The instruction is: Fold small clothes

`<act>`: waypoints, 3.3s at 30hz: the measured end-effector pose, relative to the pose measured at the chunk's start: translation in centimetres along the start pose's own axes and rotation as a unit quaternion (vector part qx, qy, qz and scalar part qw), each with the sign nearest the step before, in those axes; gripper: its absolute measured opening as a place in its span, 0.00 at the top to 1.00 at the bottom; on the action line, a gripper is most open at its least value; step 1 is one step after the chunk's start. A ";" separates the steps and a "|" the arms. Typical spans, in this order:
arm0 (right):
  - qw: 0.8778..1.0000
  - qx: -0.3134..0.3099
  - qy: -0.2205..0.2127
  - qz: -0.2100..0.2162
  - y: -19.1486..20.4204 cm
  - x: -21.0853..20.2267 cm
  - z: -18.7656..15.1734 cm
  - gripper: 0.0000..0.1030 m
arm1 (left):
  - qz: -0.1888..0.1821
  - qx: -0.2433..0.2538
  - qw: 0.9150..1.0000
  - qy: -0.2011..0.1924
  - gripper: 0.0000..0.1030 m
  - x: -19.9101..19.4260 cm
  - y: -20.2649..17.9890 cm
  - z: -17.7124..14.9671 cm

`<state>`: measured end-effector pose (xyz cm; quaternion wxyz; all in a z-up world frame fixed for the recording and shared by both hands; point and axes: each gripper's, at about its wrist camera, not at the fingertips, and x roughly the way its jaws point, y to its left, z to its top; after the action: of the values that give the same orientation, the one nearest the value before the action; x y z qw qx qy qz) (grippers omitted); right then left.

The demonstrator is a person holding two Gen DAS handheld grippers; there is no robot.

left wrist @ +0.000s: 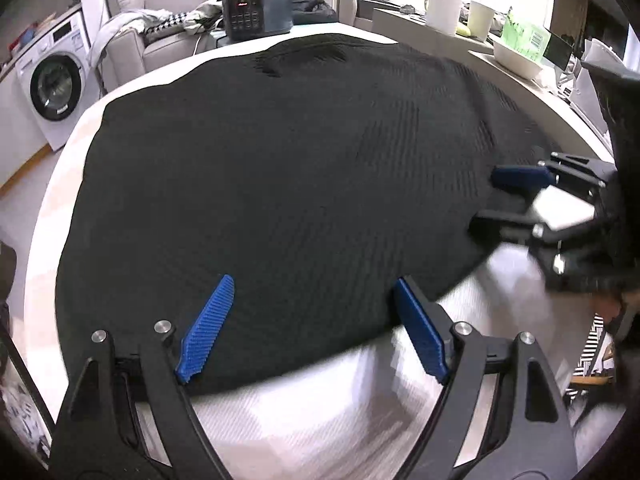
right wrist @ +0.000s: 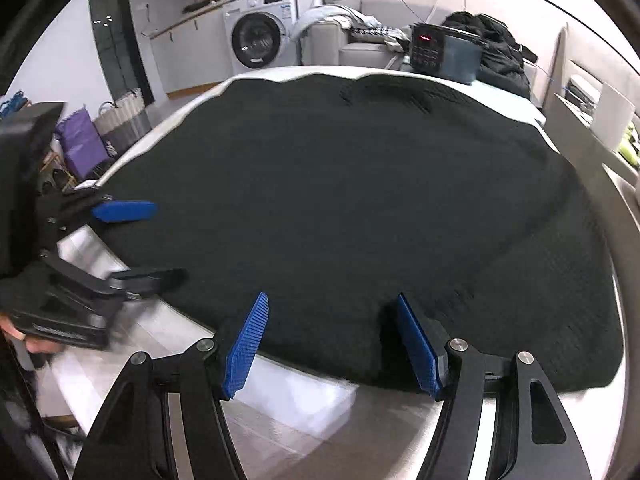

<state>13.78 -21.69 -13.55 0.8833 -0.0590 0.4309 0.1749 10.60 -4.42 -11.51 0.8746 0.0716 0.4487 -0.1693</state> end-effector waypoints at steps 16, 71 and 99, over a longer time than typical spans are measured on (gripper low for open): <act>0.957 0.284 -0.049 -0.034 -19.0 -6.9 -6.7 0.39 | 0.016 -0.251 0.967 -0.038 0.22 -6.9 13.0 -5.4; 0.990 0.114 -0.079 0.010 -6.7 -5.8 -0.1 0.51 | 0.045 -0.292 0.954 -0.056 0.81 -6.1 14.2 -7.0; 0.994 0.090 -0.055 0.043 -2.6 -2.3 0.7 0.49 | -0.120 -0.497 0.854 -0.093 0.55 -3.9 16.0 -8.3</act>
<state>13.94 -24.57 -11.41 0.8989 0.0487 0.3981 0.1765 7.98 13.67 -13.67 0.8042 -0.4433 0.3945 -0.0335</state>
